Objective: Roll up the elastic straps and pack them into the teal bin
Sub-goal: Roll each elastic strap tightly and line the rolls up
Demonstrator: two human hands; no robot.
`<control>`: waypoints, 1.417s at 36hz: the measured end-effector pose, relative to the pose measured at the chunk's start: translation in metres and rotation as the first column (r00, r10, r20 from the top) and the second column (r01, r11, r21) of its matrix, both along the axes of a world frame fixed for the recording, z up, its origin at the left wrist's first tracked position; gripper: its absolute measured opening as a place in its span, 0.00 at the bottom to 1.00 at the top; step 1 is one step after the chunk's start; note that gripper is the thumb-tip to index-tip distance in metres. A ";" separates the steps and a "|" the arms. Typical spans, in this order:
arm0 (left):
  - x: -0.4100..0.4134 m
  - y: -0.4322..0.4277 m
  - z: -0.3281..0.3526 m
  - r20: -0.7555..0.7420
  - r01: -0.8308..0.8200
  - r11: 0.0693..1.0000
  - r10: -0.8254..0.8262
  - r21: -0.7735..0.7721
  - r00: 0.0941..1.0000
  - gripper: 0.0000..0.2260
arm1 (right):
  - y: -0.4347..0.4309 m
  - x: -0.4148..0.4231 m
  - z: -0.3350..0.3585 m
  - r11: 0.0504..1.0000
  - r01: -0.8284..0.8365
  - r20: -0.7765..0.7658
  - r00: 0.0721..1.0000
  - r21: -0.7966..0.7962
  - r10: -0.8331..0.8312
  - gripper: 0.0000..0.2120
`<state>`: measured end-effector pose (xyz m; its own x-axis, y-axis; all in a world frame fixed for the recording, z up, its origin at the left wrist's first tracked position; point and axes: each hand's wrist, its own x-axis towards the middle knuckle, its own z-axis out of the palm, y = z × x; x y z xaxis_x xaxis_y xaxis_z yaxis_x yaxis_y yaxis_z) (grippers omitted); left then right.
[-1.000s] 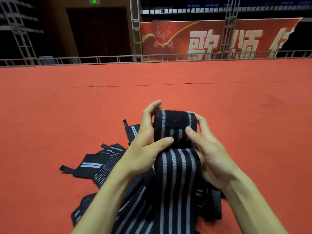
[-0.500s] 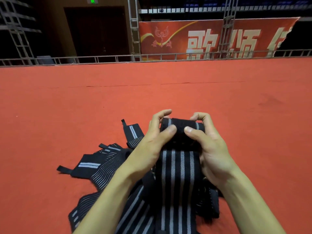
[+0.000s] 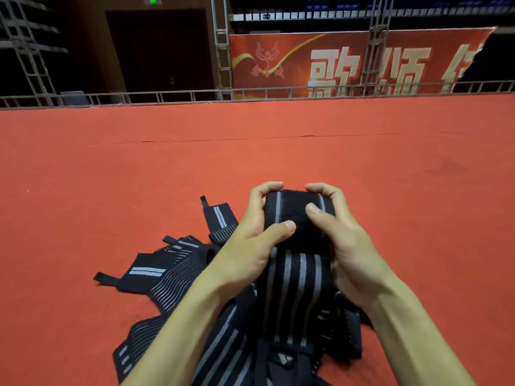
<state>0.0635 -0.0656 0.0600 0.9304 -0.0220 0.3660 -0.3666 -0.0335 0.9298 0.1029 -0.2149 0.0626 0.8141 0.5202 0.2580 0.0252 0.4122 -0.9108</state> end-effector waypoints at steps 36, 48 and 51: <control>0.004 0.007 -0.001 -0.156 0.041 0.995 -0.055 -0.094 0.986 0.23 | -0.006 0.006 -0.004 1.000 -0.024 0.106 0.994 0.003 0.024 0.21; 0.005 0.009 0.003 -0.183 0.054 0.985 -0.084 -0.163 0.980 0.21 | -0.008 0.008 -0.005 0.991 -0.132 0.030 0.991 0.016 0.132 0.26; 0.007 0.009 0.001 -0.116 0.033 0.986 -0.052 -0.161 0.992 0.20 | -0.007 0.005 -0.004 0.985 -0.164 -0.012 0.986 0.047 0.165 0.20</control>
<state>0.0701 -0.0562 0.0607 0.9671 -0.0131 0.2540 -0.2502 0.1305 0.9594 0.1081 -0.2214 0.0585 0.7225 0.6355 0.2723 -0.0611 0.4510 -0.8904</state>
